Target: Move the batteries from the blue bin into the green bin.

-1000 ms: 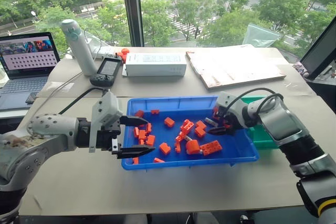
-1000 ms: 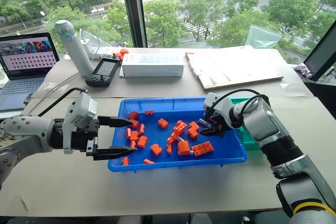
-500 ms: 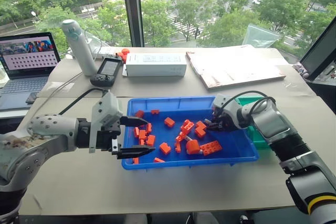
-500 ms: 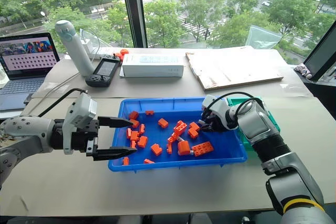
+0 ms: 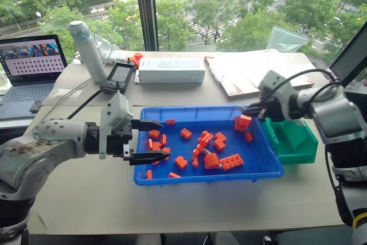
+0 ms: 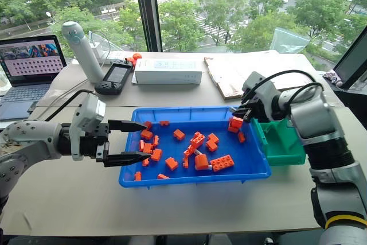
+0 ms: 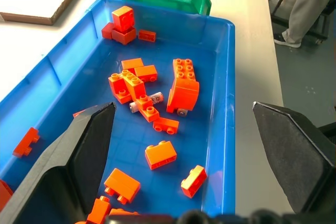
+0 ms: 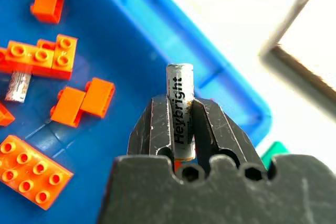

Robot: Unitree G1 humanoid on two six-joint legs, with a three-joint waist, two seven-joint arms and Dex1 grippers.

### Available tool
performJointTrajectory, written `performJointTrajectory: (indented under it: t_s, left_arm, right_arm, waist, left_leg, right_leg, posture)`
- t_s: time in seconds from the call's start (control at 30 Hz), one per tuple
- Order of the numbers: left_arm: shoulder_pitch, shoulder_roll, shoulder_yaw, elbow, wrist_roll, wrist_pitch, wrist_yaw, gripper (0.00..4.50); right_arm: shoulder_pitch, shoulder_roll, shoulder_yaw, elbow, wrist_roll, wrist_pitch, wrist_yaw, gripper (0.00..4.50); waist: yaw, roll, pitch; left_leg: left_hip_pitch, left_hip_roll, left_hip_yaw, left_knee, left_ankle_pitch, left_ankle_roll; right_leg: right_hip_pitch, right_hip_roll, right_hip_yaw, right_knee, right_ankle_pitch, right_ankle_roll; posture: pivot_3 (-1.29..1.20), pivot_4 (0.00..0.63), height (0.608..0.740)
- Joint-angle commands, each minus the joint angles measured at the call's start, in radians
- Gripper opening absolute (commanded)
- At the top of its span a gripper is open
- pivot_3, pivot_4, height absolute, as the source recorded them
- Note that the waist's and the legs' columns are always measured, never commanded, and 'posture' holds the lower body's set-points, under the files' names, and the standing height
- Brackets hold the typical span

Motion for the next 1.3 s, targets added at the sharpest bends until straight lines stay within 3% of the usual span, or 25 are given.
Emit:
performJointTrajectory:
  t_s: [0.03, 0.13, 0.27, 0.3, 0.5, 0.77, 1.1, 1.3]
  left_arm:
    - [-0.040, -0.018, -0.020, 0.016, 0.024, -0.029, -0.025, 4.50]
    - [-0.056, -0.029, -0.038, 0.035, 0.041, -0.037, -0.044, 4.50]
    - [-0.061, -0.028, -0.041, 0.045, 0.054, -0.041, -0.063, 4.50]
    - [-0.061, -0.028, -0.041, 0.046, 0.056, -0.041, -0.067, 4.50]
    - [-0.048, -0.016, -0.028, 0.040, 0.063, -0.033, -0.081, 4.50]
    - [-0.028, 0.005, -0.023, 0.018, 0.058, -0.022, -0.083, 4.50]
    - [0.014, 0.044, 0.016, -0.016, 0.037, -0.001, -0.074, 4.50]
    - [0.052, 0.065, 0.043, -0.051, 0.023, 0.013, -0.069, 4.50]
  right_arm:
    - [0.053, -0.083, -0.062, -0.019, 0.018, 0.030, 0.007, 0.22]
    - [0.132, -0.140, -0.056, -0.007, -0.020, 0.000, -0.022, 0.22]
    - [0.185, -0.114, -0.064, -0.052, 0.008, 0.026, -0.048, 0.22]
    - [0.190, -0.114, -0.059, -0.057, 0.005, 0.022, -0.054, 1.23]
    - [0.150, -0.120, -0.047, -0.092, 0.022, -0.026, -0.029, 3.16]
    - [0.174, -0.037, 0.035, -0.355, 0.232, -0.140, 0.210, 3.16]
    - [0.159, 0.148, 0.252, -0.325, 0.144, -0.295, 0.203, 3.16]
    - [0.165, 0.195, 0.316, -0.263, 0.080, -0.386, 0.208, 3.16]
  waist:
    - [-0.005, 0.000, 0.000]
    - [-0.011, -0.001, 0.000]
    - [-0.021, 0.000, 0.000]
    - [-0.024, 0.000, 0.000]
    - [-0.024, 0.000, 0.000]
    - [-0.024, 0.000, 0.000]
    - [-0.016, -0.002, 0.001]
    - [-0.012, -0.002, 0.001]
  left_leg:
    - [0.000, 0.000, 0.000, 0.000, 0.000, 0.000]
    - [0.000, 0.001, 0.000, 0.000, 0.000, 0.000]
    - [0.000, 0.000, 0.001, 0.000, 0.000, 0.001]
    - [0.000, 0.000, 0.001, 0.000, 0.000, 0.001]
    - [0.001, 0.000, 0.001, 0.002, 0.000, 0.001]
    - [0.001, 0.001, 0.000, 0.001, 0.000, 0.001]
    - [0.001, 0.000, -0.001, 0.003, 0.000, 0.000]
    - [0.001, 0.001, -0.001, 0.003, 0.000, 0.000]
  right_leg:
    - [0.000, 0.000, 0.000, 0.000, 0.000, -0.001]
    - [0.002, 0.000, 0.000, 0.000, 0.000, 0.000]
    - [0.003, 0.001, 0.003, 0.004, 0.002, 0.004]
    - [0.002, 0.001, 0.004, 0.005, 0.002, 0.004]
    - [0.001, 0.001, 0.005, 0.010, 0.000, 0.004]
    - [0.002, 0.001, 0.004, 0.010, -0.001, 0.004]
    - [-0.002, 0.001, 0.003, 0.010, -0.002, 0.004]
    - [-0.003, 0.001, 0.002, 0.011, -0.002, 0.004]
  posture:
    - [0.00, 0.150, 0.740]
    - [0.00, 0.150, 0.740]
    - [0.00, 0.150, 0.740]
    - [0.00, 0.150, 0.740]
    - [0.00, 0.150, 0.740]
    - [0.00, 0.150, 0.740]
    - [0.00, 0.150, 0.740]
    - [0.00, 0.150, 0.740]
